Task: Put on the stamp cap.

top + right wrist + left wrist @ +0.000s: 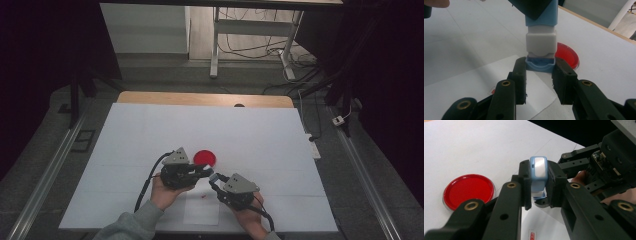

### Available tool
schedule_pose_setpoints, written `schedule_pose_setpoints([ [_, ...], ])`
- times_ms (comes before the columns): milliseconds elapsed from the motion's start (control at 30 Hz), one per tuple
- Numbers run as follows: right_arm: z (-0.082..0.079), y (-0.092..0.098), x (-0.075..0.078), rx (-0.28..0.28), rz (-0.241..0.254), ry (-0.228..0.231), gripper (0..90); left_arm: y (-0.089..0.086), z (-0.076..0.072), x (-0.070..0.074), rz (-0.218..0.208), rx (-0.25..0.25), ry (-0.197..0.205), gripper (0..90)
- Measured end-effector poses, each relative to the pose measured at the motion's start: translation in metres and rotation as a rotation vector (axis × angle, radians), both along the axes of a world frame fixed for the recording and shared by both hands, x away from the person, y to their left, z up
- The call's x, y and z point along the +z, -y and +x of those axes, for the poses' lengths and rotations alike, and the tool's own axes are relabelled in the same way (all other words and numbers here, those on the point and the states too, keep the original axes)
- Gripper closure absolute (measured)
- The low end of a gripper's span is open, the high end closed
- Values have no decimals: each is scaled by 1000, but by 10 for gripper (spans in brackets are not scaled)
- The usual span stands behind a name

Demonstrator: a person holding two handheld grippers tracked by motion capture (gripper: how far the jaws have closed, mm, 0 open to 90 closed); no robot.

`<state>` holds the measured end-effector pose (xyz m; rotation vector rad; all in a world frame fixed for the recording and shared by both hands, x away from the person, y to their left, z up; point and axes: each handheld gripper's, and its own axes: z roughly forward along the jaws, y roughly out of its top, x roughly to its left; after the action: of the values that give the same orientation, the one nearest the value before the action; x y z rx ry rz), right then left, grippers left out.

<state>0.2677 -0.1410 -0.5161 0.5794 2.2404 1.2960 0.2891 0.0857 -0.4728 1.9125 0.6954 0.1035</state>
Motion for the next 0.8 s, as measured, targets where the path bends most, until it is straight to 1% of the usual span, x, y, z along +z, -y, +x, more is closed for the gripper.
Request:
schedule_pose_setpoints([
  [267,0,-1,0,-3,-2,5,648,1,0,-1,-5,-3,-8,760],
  [800,0,-1,-1,-13,-1,4,648,2,0,-2,-6,-4,-7,760],
])
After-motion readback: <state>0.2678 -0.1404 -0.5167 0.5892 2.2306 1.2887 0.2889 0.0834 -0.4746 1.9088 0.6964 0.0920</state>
